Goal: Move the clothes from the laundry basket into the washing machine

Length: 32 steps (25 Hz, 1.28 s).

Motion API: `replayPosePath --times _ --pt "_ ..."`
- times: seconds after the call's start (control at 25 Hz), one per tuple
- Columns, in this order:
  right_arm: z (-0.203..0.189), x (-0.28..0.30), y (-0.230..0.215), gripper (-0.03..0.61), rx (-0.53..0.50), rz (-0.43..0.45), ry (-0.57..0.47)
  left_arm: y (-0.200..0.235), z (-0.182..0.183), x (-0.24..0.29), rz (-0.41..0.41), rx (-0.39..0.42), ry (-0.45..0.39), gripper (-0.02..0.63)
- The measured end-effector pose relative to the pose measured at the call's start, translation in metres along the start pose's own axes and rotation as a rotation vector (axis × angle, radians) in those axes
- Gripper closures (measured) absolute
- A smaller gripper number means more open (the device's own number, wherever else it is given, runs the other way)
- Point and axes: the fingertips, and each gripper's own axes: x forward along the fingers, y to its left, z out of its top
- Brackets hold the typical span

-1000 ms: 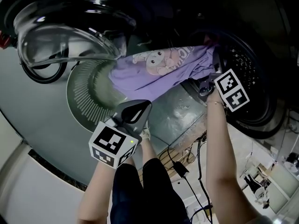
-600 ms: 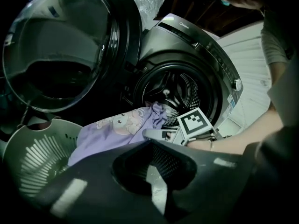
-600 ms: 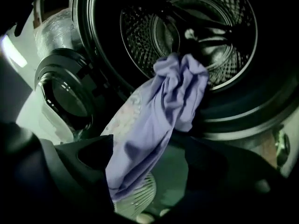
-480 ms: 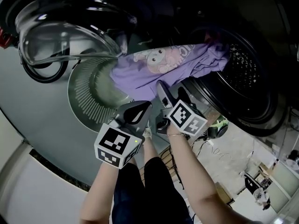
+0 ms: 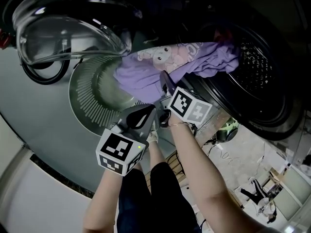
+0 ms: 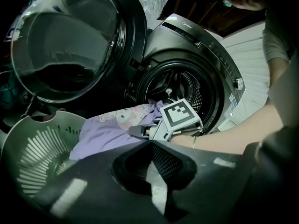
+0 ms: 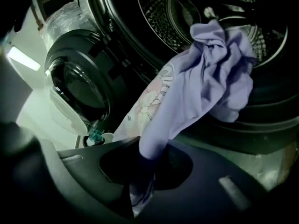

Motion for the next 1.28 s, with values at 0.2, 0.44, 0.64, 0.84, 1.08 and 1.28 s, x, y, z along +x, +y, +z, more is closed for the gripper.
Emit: replayPosePath --times 0.2,0.44,0.64,0.84,1.08,1.28 --pt "0.029 -0.026 0.015 0.515 -0.127 0.088 -0.072 -0.005 0.002 0.003 -0.013 -0.005 -0.004 0.607" --pt "0.075 -0.06 0.006 0.52 -0.283 0.029 -0.177 -0.009 0.012 0.003 -0.011 -0.011 -0.011 0.607" --pt "0.13 -0.092 -0.028 0.52 -0.347 -0.147 -0.303 -0.016 0.023 0.003 -0.023 0.004 -0.02 0.607" --pt "0.163 -0.098 -0.054 0.52 -0.414 -0.257 -0.339 -0.014 0.029 0.005 -0.019 0.0 -0.033 0.607" --pt "0.203 -0.11 -0.097 0.52 -0.34 -0.424 -0.434 -0.011 0.033 0.007 -0.021 0.0 -0.043 0.607" --pt "0.211 -0.103 -0.119 0.518 -0.312 -0.495 -0.464 -0.01 0.036 0.005 -0.021 0.001 -0.065 0.607"
